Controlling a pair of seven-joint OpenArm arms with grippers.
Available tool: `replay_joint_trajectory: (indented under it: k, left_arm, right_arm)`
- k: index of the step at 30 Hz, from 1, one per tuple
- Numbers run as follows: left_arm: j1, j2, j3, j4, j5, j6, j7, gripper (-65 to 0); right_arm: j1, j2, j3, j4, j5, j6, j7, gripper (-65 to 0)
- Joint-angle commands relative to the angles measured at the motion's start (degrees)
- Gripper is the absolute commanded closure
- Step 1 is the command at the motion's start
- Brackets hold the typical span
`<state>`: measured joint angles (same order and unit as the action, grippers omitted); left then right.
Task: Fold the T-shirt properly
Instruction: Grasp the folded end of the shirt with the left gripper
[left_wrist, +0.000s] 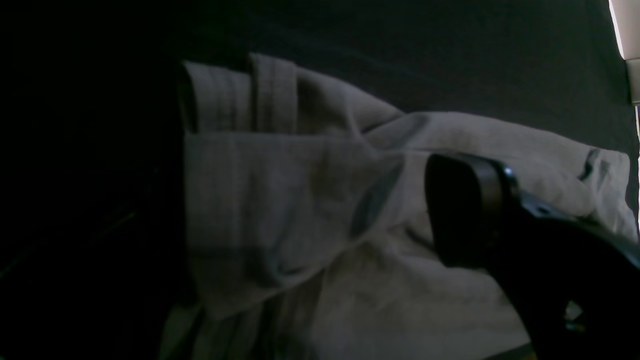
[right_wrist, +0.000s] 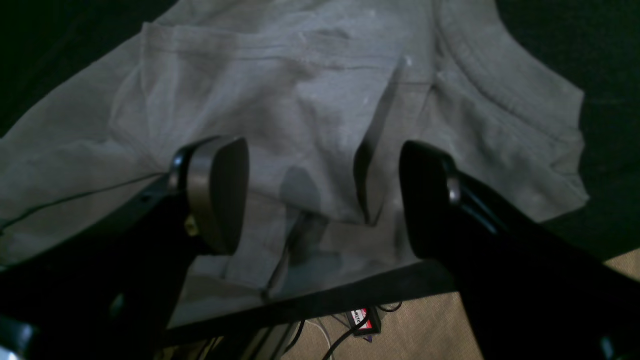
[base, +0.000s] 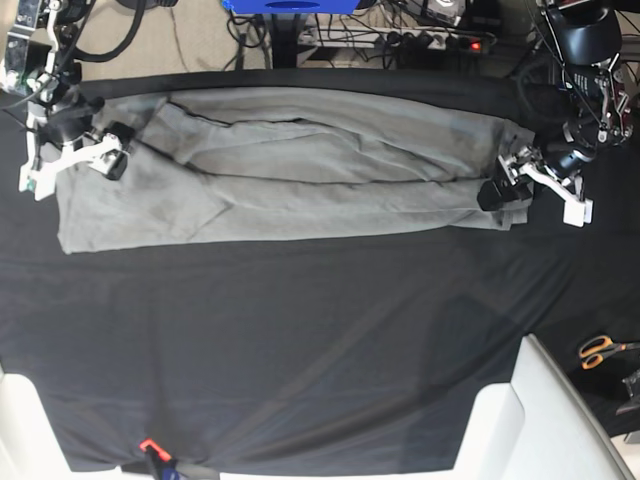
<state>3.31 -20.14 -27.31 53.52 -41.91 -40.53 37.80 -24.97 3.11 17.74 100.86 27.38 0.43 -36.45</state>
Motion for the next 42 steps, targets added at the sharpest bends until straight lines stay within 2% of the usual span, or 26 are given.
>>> replay_joint_trajectory:
  k: [1, 2, 3, 7, 9, 11, 13, 14, 18, 21, 26, 30, 34, 38, 42]
  left_arm:
    - [0.07, -0.21, 0.19, -0.11, 1.52, 0.53, 2.24, -65.0]
    - [0.07, -0.21, 0.01, -0.11, 1.52, 0.53, 2.24, -65.0]
    - [0.07, -0.21, -0.07, -0.11, 1.52, 0.53, 2.24, -62.2]
    - [0.07, -0.39, 0.19, -0.11, 1.52, 0.53, 2.24, -43.8]
    - [0.07, -0.47, 0.28, -0.11, 1.52, 0.53, 2.24, -33.2]
    - [0.07, -0.47, 0.28, -0.11, 1.60, 0.53, 2.24, -19.7]
    - [0.07, -0.39, 0.28, -0.11, 3.10, 0.53, 1.71, -3.1]
    - [-0.01, -0.30, 0.28, -0.11, 4.94, 0.53, 0.57, 0.0]
    - [-0.01, -0.12, 0.10, -0.11, 10.13, 0.53, -3.21, 0.0]
    - [-0.89, -0.83, -0.34, -0.02, 10.31, 0.53, -3.65, 0.0]
    - [-0.37, -3.90, -0.43, 1.91, 10.22, 0.53, -3.65, 0.0]
    - [2.97, -4.34, -1.04, 9.82, 10.22, 0.53, -3.47, 0.0]
    - [8.86, -0.91, -5.61, 22.31, 10.31, 1.19, -3.30, 0.0]
    - [14.75, 4.45, -5.88, 33.91, 10.48, 12.71, -3.30, 0.0]
    - [17.83, 10.87, -5.88, 42.18, 10.48, 22.12, -3.30, 0.0]
  right_arm:
    - [0.05, 0.45, 0.15, 0.81, 0.27, 0.15, 0.89, -43.1]
    - [0.05, 0.45, 0.15, 0.81, 0.27, 0.15, 0.89, -43.1]
    - [0.05, 0.45, 0.15, 0.81, 0.27, 0.15, 0.89, -43.1]
    - [0.05, 0.45, 0.15, 0.81, 0.27, 0.15, 0.89, -43.1]
    - [0.05, 0.45, 0.15, 0.81, 0.27, 0.15, 0.89, -43.1]
    - [0.05, 0.45, 0.15, 0.81, 0.27, 0.15, 0.89, -43.1]
    - [0.05, 0.45, 0.15, 0.81, 0.27, 0.15, 0.97, -43.1]
    - [0.05, 0.45, 0.15, 0.81, 0.27, 0.15, 0.97, -43.1]
    - [0.05, 0.45, 0.15, 0.81, 0.27, 0.15, 1.06, -43.1]
    - [0.05, 0.45, 0.15, 0.81, 0.27, 0.15, 1.06, -43.1]
    - [0.05, 0.36, 0.15, 0.81, 0.27, 0.15, 1.06, -43.1]
    - [0.05, 0.36, 0.15, 0.81, 0.27, 0.15, 1.06, -43.1]
    - [0.05, 0.36, 0.15, 0.81, 0.27, 0.15, 1.06, -43.1]
    - [0.31, 0.36, 0.15, 0.81, 0.27, 0.15, 1.06, -43.1]
    - [0.49, 0.36, 0.15, 0.81, 0.27, 0.15, 1.06, -43.1]
